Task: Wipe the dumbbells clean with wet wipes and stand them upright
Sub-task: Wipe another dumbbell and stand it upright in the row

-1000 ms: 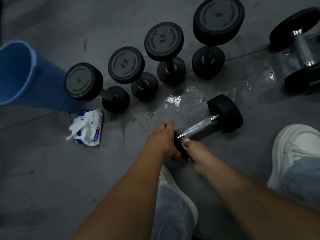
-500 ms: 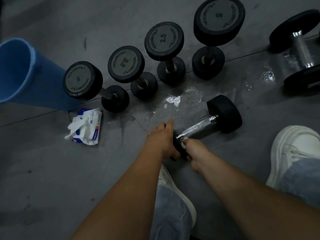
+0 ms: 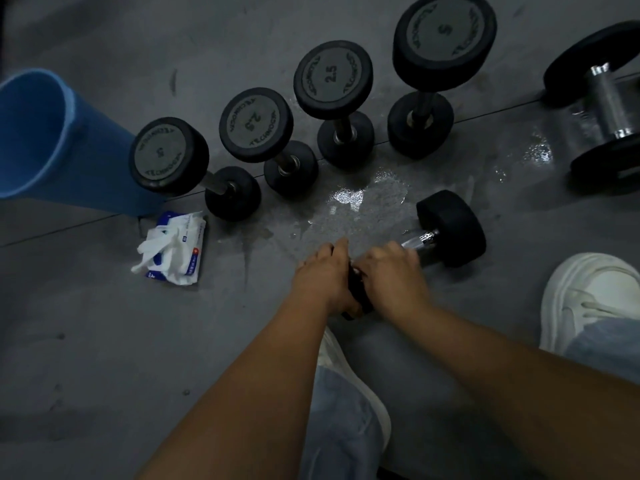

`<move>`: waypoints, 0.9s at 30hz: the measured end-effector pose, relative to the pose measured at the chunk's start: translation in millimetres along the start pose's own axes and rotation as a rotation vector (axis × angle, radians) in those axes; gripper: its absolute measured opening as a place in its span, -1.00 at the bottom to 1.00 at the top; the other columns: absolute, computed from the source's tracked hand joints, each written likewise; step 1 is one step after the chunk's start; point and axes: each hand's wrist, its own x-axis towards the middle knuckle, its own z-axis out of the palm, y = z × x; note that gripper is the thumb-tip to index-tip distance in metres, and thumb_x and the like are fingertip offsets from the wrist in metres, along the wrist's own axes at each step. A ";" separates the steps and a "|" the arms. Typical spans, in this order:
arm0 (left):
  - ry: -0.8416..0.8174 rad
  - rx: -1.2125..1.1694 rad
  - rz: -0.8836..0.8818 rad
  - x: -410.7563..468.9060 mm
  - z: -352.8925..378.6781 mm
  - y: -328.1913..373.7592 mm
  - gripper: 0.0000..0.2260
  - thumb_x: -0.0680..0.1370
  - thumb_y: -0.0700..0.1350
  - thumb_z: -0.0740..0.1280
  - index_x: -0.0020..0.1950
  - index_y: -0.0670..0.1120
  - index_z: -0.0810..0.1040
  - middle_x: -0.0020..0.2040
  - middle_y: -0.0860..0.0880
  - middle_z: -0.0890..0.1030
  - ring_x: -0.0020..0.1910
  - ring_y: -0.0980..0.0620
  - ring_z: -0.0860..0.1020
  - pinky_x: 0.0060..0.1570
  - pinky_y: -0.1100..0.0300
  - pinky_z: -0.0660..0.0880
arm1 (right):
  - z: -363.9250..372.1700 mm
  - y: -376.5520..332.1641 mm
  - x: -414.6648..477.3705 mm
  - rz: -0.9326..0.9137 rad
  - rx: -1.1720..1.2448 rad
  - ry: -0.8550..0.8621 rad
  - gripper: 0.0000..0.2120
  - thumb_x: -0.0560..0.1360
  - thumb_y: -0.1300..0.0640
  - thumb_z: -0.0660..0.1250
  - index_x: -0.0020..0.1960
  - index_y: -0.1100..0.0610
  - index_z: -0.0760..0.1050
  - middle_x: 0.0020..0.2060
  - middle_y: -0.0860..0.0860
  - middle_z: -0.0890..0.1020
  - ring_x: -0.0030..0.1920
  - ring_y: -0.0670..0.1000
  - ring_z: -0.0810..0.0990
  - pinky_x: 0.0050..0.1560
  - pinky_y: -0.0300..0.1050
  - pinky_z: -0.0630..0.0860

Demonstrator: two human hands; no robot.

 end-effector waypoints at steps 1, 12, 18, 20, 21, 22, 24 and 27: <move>0.000 0.001 0.000 0.1 -0.1 0.5 0.17 0.21 0.07 0.62 0.60 -0.02 -0.07 0.52 -0.07 0.21 0.47 -0.14 0.27 0.39 -0.05 0.31 | 0.6 1.7 6.2 -0.023 0.004 -0.015 -0.78 0.52 0.03 0.22 0.06 -0.07 0.61 0.03 -0.13 0.60 0.14 0.04 0.44 0.06 -0.02 0.22; -0.027 0.007 -0.011 2.3 -3.7 0.7 0.16 0.20 0.07 0.62 0.59 -0.02 -0.05 0.53 -0.06 0.21 0.48 -0.12 0.27 0.40 -0.08 0.30 | 2.3 8.7 -1.7 -0.141 -0.164 -0.169 -0.40 0.42 -0.13 0.38 0.40 -0.03 0.34 0.38 -0.12 0.40 0.49 0.10 0.19 0.39 0.19 -0.11; -0.043 0.008 -0.006 3.3 -5.9 -0.1 0.15 0.21 0.07 0.62 0.59 -0.01 -0.05 0.52 -0.07 0.22 0.46 -0.14 0.28 0.39 -0.07 0.31 | 9.1 17.1 -27.0 -0.190 -0.182 -0.035 -0.45 0.30 0.02 0.51 0.28 0.02 0.52 0.25 -0.07 0.56 0.30 0.10 0.49 0.29 0.15 0.10; -0.044 0.014 -0.003 4.4 -7.0 -0.1 0.16 0.20 0.07 0.63 0.59 -0.01 -0.04 0.52 -0.07 0.22 0.46 -0.13 0.29 0.39 -0.06 0.31 | 4.8 13.0 -10.0 -0.187 -0.232 -0.078 -0.46 0.35 -0.08 0.45 0.30 -0.01 0.48 0.24 -0.09 0.54 0.39 0.10 0.39 0.36 0.19 0.00; -0.041 0.017 -0.002 4.2 -6.7 0.2 0.16 0.20 0.08 0.63 0.59 -0.02 -0.04 0.52 -0.07 0.23 0.46 -0.13 0.30 0.39 -0.07 0.32 | 3.5 9.5 0.6 -0.169 -0.223 -0.130 -0.46 0.37 -0.14 0.42 0.31 -0.03 0.45 0.23 -0.11 0.53 0.43 0.10 0.31 0.39 0.22 -0.07; -0.038 0.018 -0.001 3.6 -6.3 0.2 0.16 0.20 0.08 0.63 0.59 -0.02 -0.04 0.52 -0.07 0.23 0.45 -0.13 0.30 0.38 -0.07 0.32 | 1.6 5.3 5.8 -0.145 -0.233 -0.159 -0.45 0.37 -0.18 0.40 0.30 -0.04 0.44 0.20 -0.11 0.52 0.45 0.09 0.27 0.40 0.23 -0.12; -0.038 0.011 0.002 3.0 -5.9 0.1 0.16 0.19 0.07 0.63 0.59 -0.02 -0.03 0.51 -0.07 0.23 0.45 -0.14 0.30 0.38 -0.07 0.32 | 0.1 3.7 -2.4 -0.127 -0.263 -0.179 -0.48 0.35 -0.14 0.44 0.27 -0.02 0.49 0.16 -0.11 0.55 0.39 0.09 0.36 0.39 0.20 -0.08; -0.046 0.009 0.008 4.5 -7.1 -0.6 0.14 0.21 0.07 0.62 0.59 -0.02 -0.03 0.51 -0.07 0.23 0.45 -0.13 0.30 0.38 -0.06 0.33 | 12.6 12.8 -25.2 -0.154 -0.210 -0.002 -0.49 0.31 0.05 0.51 0.25 0.05 0.55 0.20 -0.04 0.59 0.28 0.13 0.50 0.32 0.19 0.10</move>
